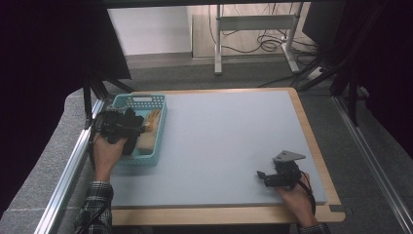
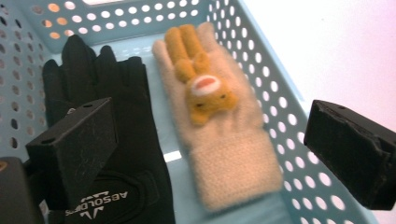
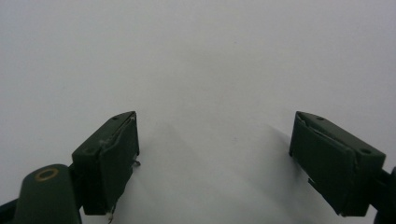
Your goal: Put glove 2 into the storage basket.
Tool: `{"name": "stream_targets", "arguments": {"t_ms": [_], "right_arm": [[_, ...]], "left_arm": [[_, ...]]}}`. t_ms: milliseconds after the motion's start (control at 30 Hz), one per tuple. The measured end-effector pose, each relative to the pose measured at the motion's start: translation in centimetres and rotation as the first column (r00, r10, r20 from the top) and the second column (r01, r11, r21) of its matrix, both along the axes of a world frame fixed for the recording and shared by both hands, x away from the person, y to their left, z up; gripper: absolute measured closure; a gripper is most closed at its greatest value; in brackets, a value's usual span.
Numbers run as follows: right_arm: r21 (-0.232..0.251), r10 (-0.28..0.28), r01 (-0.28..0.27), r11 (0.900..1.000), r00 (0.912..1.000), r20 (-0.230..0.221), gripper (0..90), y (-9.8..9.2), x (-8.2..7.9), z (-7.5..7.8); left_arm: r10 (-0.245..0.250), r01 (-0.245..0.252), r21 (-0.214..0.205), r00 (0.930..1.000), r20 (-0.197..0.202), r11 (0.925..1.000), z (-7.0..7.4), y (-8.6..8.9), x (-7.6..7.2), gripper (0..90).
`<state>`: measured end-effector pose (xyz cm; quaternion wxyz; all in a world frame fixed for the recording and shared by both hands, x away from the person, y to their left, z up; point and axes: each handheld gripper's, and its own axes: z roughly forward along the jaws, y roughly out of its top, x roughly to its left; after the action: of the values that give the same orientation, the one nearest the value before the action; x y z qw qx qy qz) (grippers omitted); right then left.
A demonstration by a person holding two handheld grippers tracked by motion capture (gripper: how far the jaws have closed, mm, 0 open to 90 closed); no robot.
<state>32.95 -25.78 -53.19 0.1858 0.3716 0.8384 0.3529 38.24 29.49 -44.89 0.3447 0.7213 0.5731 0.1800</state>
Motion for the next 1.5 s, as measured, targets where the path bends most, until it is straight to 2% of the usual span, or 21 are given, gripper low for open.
{"name": "stream_targets", "arguments": {"t_ms": [300,700,867,1033,1500], "right_arm": [[0.0,0.0,0.0,1.0,1.0,0.0,15.5,0.0,0.0,0.0],[-0.001,0.0,0.0,1.0,1.0,0.0,15.5,0.0,0.0,0.0],[0.0,0.0,0.0,1.0,1.0,0.001,15.5,0.0,0.0,0.0],[0.0,0.0,0.0,1.0,1.0,0.0,15.5,0.0,0.0,0.0],[0.0,0.0,0.0,1.0,1.0,0.0,15.5,0.0,0.0,0.0]], "left_arm": [[-0.034,0.034,0.005,0.9989,0.032,0.9994,0.4,-1.0,-0.9,1.8],[-0.081,0.081,0.011,0.9956,0.047,0.9967,0.4,-2.6,-1.7,0.8],[-0.11,0.109,0.031,0.9922,0.058,0.9936,0.6,-3.6,-2.1,0.9],[-0.149,0.146,0.043,0.9857,0.078,0.9883,0.9,-4.8,-2.5,0.9],[-0.219,0.217,0.03,0.9715,0.09,0.9756,0.3,-7.8,-3.1,0.9]]}}
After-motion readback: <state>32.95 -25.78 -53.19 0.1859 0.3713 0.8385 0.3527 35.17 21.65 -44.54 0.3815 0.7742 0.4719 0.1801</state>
